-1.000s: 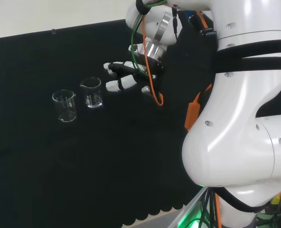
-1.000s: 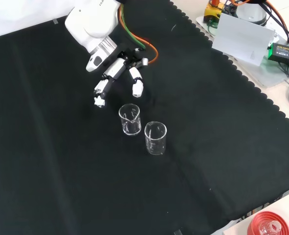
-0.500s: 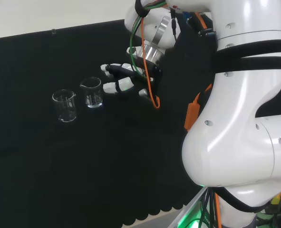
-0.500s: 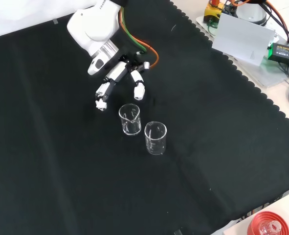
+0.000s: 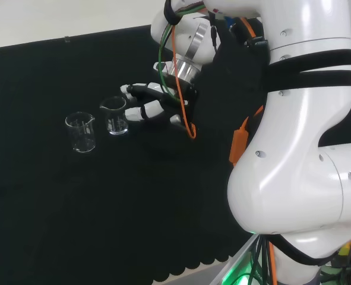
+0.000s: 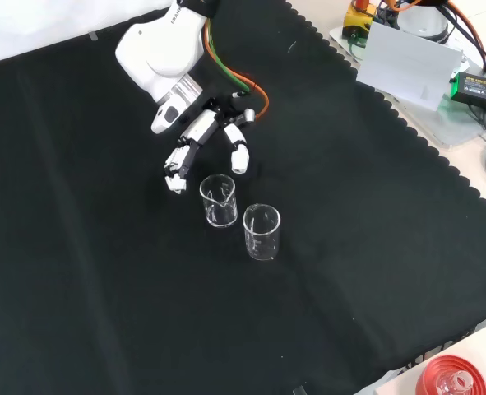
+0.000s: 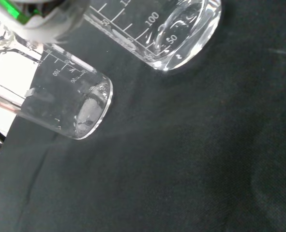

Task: Pick up the beaker on the right.

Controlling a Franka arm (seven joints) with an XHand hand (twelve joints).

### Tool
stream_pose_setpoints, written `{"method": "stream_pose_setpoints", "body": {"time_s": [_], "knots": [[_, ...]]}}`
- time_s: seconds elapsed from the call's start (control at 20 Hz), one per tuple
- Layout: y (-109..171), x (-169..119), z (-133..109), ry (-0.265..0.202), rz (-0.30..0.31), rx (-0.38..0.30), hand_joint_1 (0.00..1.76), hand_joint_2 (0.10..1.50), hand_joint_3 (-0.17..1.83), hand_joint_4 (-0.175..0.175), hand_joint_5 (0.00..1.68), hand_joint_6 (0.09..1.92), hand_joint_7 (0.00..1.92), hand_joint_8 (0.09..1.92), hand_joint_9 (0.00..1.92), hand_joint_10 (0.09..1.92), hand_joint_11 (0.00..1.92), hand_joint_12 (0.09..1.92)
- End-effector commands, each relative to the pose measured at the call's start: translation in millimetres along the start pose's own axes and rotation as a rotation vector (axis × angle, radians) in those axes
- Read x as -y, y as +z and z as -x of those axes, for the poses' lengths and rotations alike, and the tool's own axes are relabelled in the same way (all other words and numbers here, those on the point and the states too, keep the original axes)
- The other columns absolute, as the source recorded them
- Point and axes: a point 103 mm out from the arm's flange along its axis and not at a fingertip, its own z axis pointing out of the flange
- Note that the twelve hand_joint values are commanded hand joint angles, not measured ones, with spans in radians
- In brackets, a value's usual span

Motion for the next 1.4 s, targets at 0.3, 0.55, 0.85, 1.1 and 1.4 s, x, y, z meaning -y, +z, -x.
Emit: {"method": "stream_pose_setpoints", "body": {"time_s": [0.3,0.55,0.85,1.1,1.4], "knots": [[5.3,-1.7,-3.1,-0.014,0.013,-0.003,0.8,0.51,0.61,-0.081,0.3,0.09,0.19,0.63,0.23,0.67,0.0,0.92],[14.6,-7.6,-9.3,-0.034,0.026,-0.014,0.81,0.51,0.61,-0.08,0.3,0.09,0.2,0.63,0.24,0.67,0.0,0.92],[17.1,-10.1,-10.6,-0.039,0.022,-0.021,0.82,0.51,0.61,-0.08,0.3,0.09,0.21,0.63,0.25,0.67,0.0,0.92],[17.6,-10.2,-10.4,-0.041,0.025,-0.027,0.82,0.5,0.62,-0.08,0.3,0.09,0.22,0.64,0.25,0.67,0.0,0.92],[30.1,-22.0,-21.3,-0.045,0.019,-0.02,0.83,0.5,0.62,-0.08,0.31,0.09,0.23,0.64,0.26,0.67,0.0,0.93]]}}
